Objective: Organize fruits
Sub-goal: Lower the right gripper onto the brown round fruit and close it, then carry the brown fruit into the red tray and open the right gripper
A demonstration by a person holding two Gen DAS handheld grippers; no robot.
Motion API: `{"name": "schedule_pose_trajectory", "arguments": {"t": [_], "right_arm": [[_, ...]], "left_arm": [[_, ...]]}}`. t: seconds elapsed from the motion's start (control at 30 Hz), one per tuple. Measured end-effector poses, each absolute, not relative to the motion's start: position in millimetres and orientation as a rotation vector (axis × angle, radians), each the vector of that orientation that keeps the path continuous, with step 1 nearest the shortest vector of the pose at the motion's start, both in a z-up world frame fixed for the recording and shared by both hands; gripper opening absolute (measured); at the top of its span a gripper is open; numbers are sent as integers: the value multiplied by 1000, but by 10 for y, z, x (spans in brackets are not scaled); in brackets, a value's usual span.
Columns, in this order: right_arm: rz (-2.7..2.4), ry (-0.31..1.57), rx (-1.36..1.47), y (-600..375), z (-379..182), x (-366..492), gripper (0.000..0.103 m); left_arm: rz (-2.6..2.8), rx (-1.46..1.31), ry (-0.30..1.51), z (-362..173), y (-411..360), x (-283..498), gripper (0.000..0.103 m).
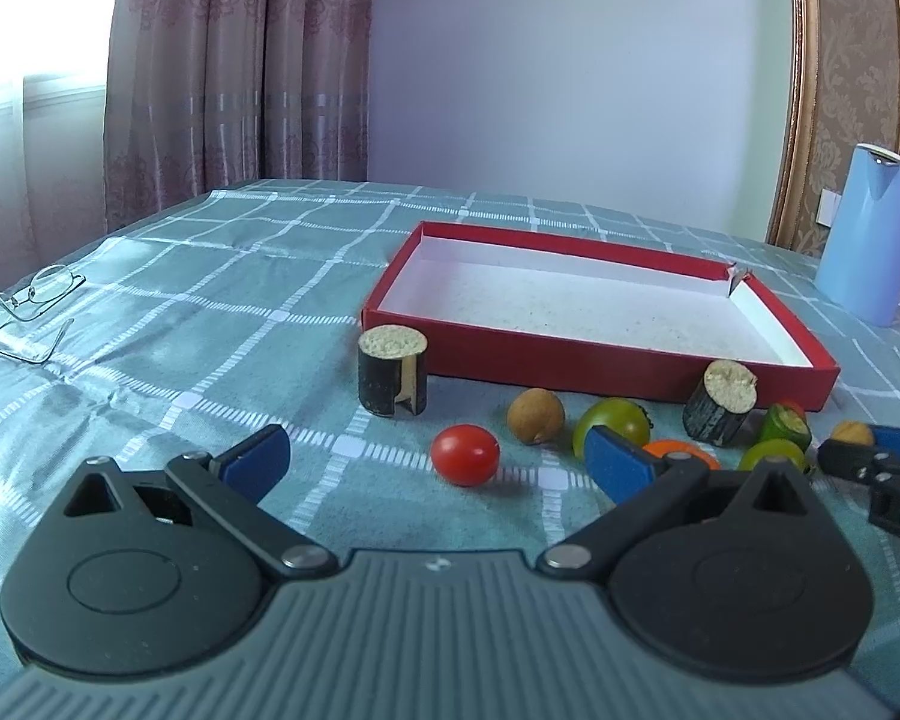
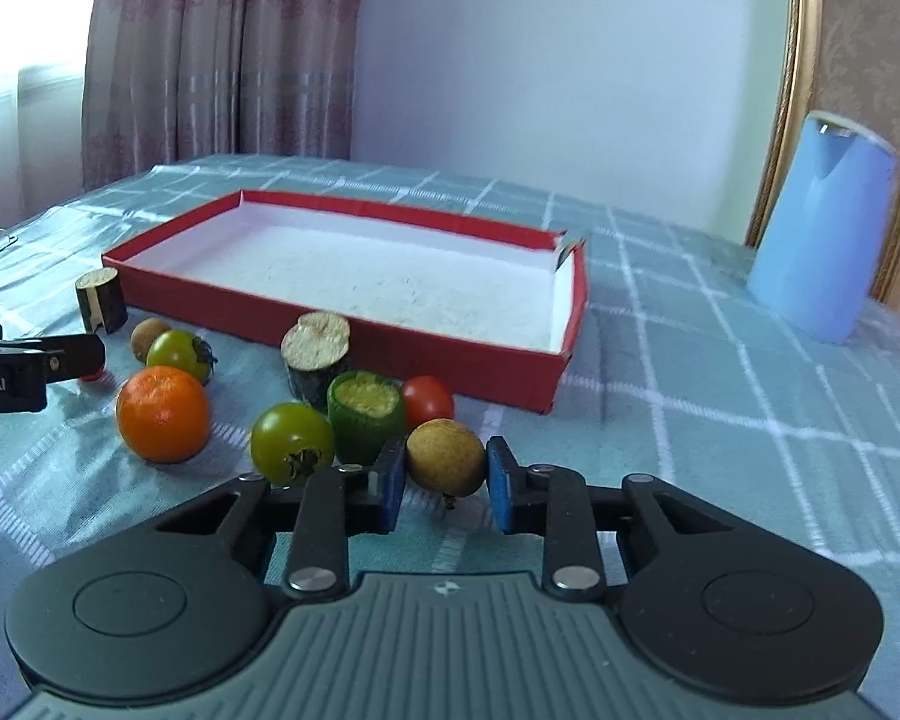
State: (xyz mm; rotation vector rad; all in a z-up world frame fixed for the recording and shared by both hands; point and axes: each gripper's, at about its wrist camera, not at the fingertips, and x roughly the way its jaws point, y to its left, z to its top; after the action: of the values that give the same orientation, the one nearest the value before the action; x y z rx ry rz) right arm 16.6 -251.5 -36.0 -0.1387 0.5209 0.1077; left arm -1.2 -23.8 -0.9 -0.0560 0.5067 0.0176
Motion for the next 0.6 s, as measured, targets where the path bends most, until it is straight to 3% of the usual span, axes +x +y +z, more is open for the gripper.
{"name": "schedule_pose_trajectory", "arguments": {"t": [0.6], "right_arm": [[36,398,-210,-2400,26,181,28]], "left_arm": [[21,-44,516,-2,-255,-9,103]]}}
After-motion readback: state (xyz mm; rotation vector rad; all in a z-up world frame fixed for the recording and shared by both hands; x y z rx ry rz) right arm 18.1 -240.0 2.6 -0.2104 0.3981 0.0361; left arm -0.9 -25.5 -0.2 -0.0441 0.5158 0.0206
